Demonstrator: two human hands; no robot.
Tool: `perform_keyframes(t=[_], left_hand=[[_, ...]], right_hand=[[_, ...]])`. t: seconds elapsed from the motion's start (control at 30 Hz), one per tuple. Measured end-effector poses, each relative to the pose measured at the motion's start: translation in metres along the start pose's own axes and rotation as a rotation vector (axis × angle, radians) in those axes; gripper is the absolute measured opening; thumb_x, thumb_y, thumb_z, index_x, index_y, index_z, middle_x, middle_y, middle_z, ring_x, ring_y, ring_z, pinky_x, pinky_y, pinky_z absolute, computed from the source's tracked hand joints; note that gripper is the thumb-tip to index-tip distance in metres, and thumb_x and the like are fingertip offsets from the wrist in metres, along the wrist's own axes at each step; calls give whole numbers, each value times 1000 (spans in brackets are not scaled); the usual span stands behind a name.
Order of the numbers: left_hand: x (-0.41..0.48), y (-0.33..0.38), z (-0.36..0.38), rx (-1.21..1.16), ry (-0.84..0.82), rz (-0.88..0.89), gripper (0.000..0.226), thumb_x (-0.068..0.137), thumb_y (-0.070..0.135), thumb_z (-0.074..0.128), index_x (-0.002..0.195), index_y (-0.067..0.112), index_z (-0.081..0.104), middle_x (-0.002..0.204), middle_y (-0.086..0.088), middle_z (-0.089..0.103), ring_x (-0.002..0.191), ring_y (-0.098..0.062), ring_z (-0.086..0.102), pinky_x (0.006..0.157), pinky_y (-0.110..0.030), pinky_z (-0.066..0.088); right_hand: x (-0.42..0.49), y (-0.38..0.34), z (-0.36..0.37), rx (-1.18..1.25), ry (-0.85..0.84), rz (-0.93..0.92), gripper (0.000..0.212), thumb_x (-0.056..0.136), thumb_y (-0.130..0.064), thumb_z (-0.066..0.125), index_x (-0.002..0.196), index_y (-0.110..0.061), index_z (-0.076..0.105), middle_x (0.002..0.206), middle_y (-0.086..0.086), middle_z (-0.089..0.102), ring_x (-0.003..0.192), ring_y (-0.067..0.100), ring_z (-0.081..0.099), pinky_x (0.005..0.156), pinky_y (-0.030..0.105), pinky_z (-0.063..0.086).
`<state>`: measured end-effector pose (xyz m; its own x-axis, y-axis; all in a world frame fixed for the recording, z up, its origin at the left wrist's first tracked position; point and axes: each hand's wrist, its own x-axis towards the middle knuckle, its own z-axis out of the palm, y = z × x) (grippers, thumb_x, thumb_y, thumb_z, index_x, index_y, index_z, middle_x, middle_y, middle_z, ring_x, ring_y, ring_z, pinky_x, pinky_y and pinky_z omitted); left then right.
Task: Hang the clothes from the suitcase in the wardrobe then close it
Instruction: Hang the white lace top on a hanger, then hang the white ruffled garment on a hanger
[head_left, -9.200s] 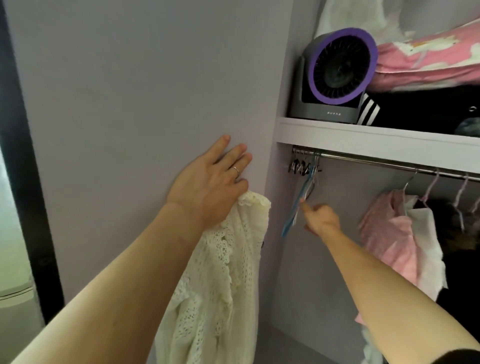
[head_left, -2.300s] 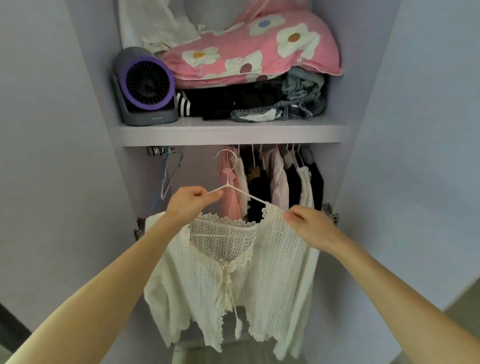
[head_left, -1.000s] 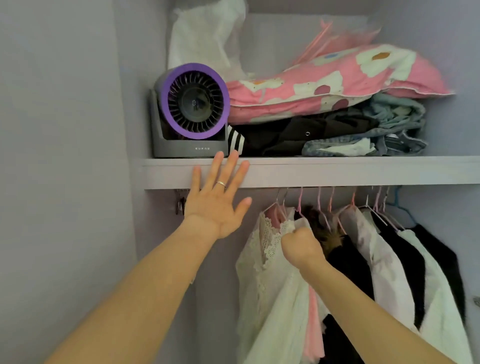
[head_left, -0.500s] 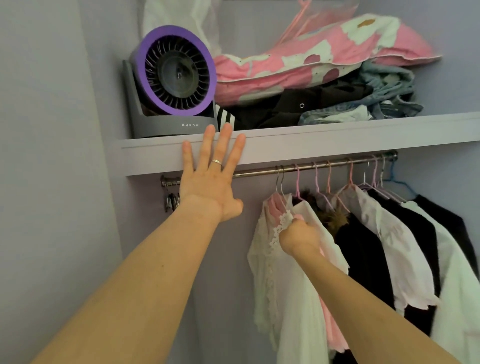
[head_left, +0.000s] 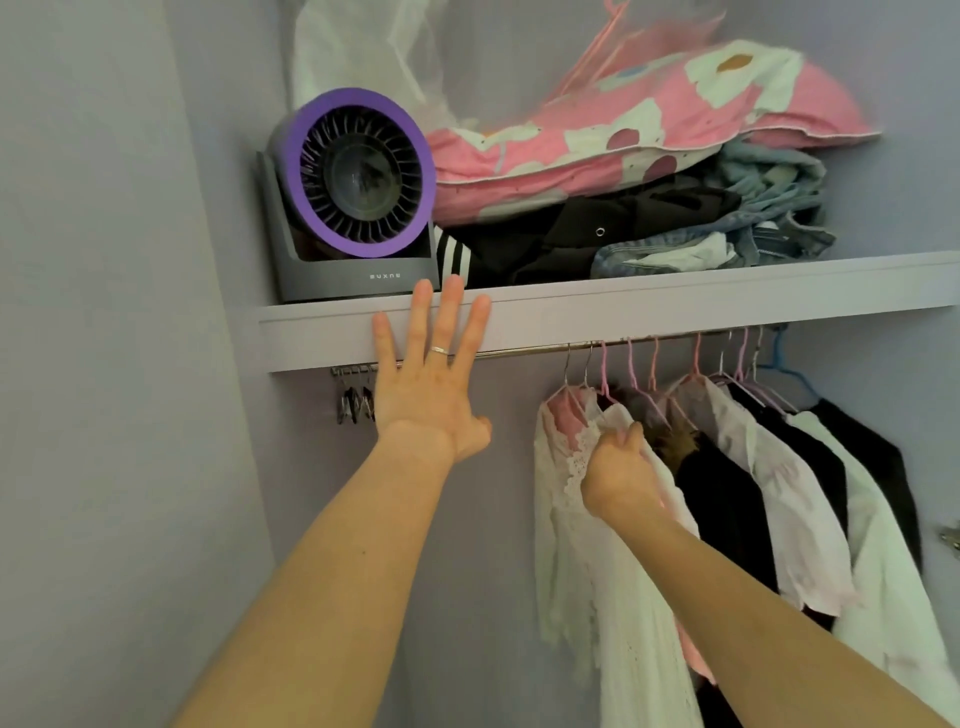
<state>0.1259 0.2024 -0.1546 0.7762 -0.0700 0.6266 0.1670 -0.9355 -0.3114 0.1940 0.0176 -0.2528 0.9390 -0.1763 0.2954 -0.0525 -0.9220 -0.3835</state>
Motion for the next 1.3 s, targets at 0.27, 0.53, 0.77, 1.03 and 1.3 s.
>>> perform_keyframes(t=[0.27,0.53,0.77,1.03,1.3], left_hand=[[-12,3,-26,-68,-186,-50,122,84,52,58,142,23,-46,143,-8,-57,139,-35,-43,119,-62,-4],[-26,44,-136,-385,-604,56,84,96,49,46,159,31,-8,164,2,-24,152,-24,-17,121,-59,-2],[-101,187,-203,-675,-555,363,71,97,44,48,158,35,13,167,3,8,152,-23,14,120,-52,21],[-243,378,-254,-870,-829,757,64,101,39,47,157,34,18,162,4,23,144,-20,31,115,-33,31],[-325,538,-300,-851,-1068,1052,58,100,37,45,154,38,24,156,4,34,139,-19,38,107,-31,37]], right_hand=[[-48,26,-51,88,-307,39,67,91,-23,55,151,-16,25,136,12,47,122,33,49,89,39,51],[-126,105,-221,212,-466,46,62,97,-36,50,153,-20,29,134,5,58,116,21,58,92,29,48],[-222,237,-306,198,-345,45,44,100,-44,49,142,-33,47,140,-7,55,126,14,52,102,29,43],[-370,419,-320,319,-333,316,35,101,-38,51,135,-34,55,137,-14,57,124,5,52,102,21,39],[-458,564,-342,235,-405,598,34,101,-37,51,134,-31,58,135,-11,59,119,7,57,97,17,44]])
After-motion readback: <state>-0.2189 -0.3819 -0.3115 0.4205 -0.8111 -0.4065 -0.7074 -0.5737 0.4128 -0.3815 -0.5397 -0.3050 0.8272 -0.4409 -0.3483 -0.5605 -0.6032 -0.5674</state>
